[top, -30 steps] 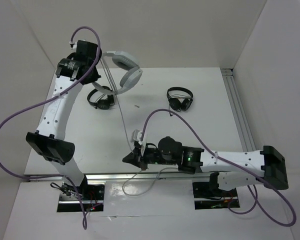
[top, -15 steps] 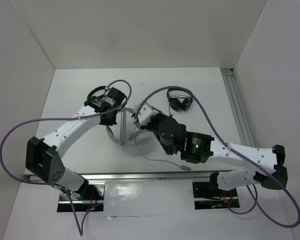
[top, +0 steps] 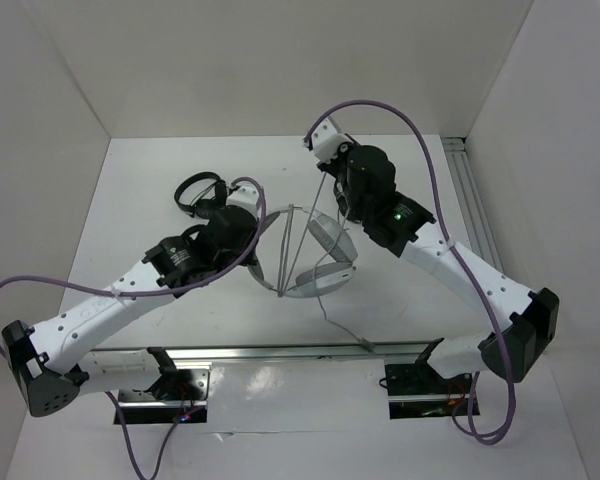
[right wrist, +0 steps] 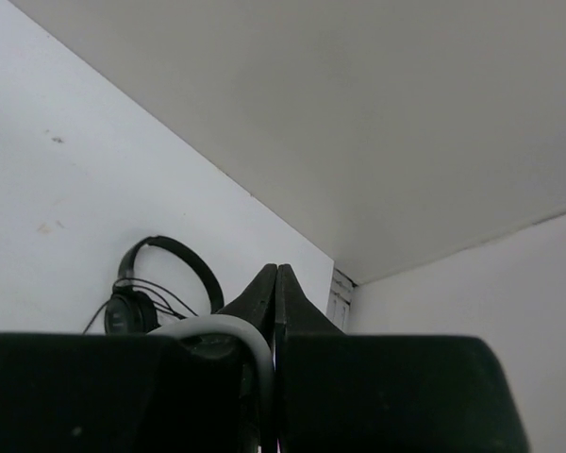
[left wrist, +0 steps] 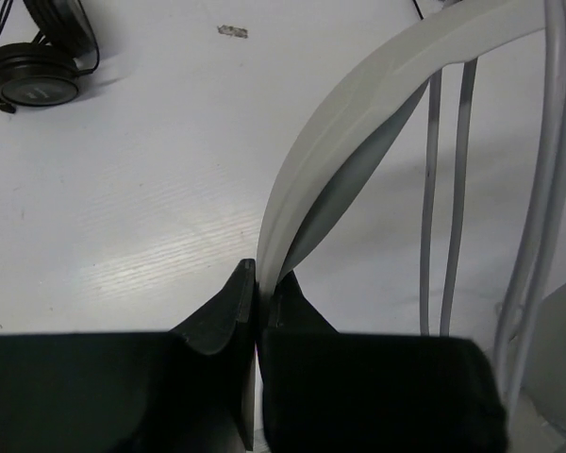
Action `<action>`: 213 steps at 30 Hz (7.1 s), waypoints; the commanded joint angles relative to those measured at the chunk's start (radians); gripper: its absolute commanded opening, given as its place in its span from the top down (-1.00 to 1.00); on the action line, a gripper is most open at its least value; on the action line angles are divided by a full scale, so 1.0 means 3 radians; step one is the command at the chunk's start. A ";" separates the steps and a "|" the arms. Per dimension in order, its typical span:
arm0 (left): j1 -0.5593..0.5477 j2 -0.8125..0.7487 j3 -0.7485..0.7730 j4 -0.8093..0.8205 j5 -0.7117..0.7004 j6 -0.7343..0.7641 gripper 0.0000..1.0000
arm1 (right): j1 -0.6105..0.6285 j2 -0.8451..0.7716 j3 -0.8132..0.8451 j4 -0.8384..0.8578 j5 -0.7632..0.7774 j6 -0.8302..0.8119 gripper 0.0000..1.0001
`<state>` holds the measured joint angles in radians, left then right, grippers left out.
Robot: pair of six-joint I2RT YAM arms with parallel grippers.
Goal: Wrap the headphones
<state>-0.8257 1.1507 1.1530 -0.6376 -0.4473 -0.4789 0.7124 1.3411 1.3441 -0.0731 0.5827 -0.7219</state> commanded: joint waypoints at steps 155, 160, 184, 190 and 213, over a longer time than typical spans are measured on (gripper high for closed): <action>-0.0612 -0.0062 0.2768 -0.0902 0.0019 0.0590 1.00 | -0.0570 0.1210 -0.1070 0.3735 -0.4607 0.4073 0.72; -0.0612 0.0009 0.2880 -0.0902 -0.0344 0.0441 1.00 | -0.0304 0.1557 -0.1152 0.4067 -0.4525 0.4145 0.72; -0.0612 -0.0031 0.3019 -0.0891 -0.0795 0.0405 1.00 | -0.0232 0.1420 -0.1576 0.3986 -0.4560 0.4032 0.19; -0.0612 -0.0031 0.2988 -0.0922 -0.0861 0.0405 1.00 | -0.0232 0.1359 -0.1571 0.3859 -0.4565 0.4032 0.22; -0.0612 0.0030 0.2978 -0.0957 -0.1556 -0.0064 1.00 | -0.0151 0.1165 -0.1796 0.3277 -0.4082 0.3711 1.00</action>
<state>-1.0050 1.1713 2.0190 -1.0584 -0.8024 -0.3592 0.6502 1.7649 0.8307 0.9787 -0.7410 0.4435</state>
